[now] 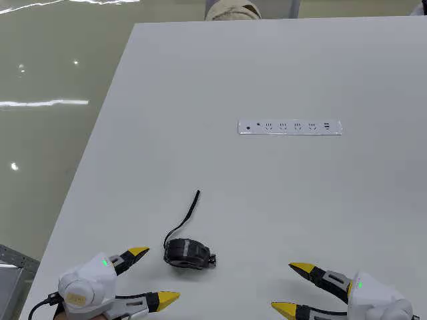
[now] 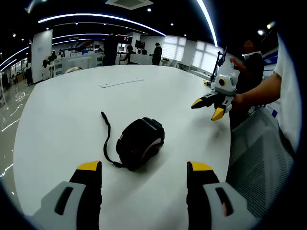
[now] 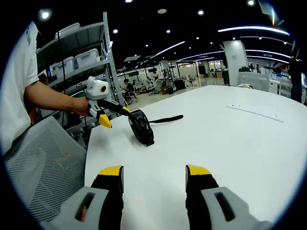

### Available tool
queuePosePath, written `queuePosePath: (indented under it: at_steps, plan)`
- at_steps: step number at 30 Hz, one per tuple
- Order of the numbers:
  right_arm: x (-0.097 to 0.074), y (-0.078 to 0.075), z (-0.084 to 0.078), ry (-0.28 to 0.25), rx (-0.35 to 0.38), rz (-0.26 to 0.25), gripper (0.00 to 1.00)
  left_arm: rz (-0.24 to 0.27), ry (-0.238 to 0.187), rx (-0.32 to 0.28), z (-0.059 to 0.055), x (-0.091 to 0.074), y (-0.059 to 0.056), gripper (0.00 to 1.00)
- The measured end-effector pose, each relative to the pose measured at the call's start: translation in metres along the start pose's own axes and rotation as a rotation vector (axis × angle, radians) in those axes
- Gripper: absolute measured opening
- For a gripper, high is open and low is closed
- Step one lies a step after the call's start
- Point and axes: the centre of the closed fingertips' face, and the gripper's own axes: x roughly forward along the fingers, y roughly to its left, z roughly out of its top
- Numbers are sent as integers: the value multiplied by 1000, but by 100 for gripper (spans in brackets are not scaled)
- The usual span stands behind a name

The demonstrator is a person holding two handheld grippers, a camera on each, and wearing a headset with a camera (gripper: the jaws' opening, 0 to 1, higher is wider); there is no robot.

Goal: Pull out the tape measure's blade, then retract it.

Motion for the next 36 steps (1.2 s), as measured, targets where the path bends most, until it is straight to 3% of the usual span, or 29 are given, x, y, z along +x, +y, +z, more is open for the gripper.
queuePosePath:
  at_steps: [14, 18, 22, 26, 28, 36]
  plan:
    - [20, -12, 8, -8, -10, 40, 51, -23, 20, 38, 3, 9, 15, 73]
    - [27, -12, 8, -6, -14, 62, 52, -54, 1, 55, 9, 13, 14, 74]
    - [32, -11, 7, -9, -5, 78, 51, -78, 21, 74, 8, 20, 14, 73]
    - [38, -11, 5, -5, -1, 90, 51, -128, 25, 97, 9, 26, 7, 72]
    - [41, -10, 4, -6, -2, 98, 50, -133, 50, 115, 5, 31, 7, 72]
    - [52, -5, 2, 4, -4, 142, 50, -157, 66, 126, 2, 40, 7, 70]
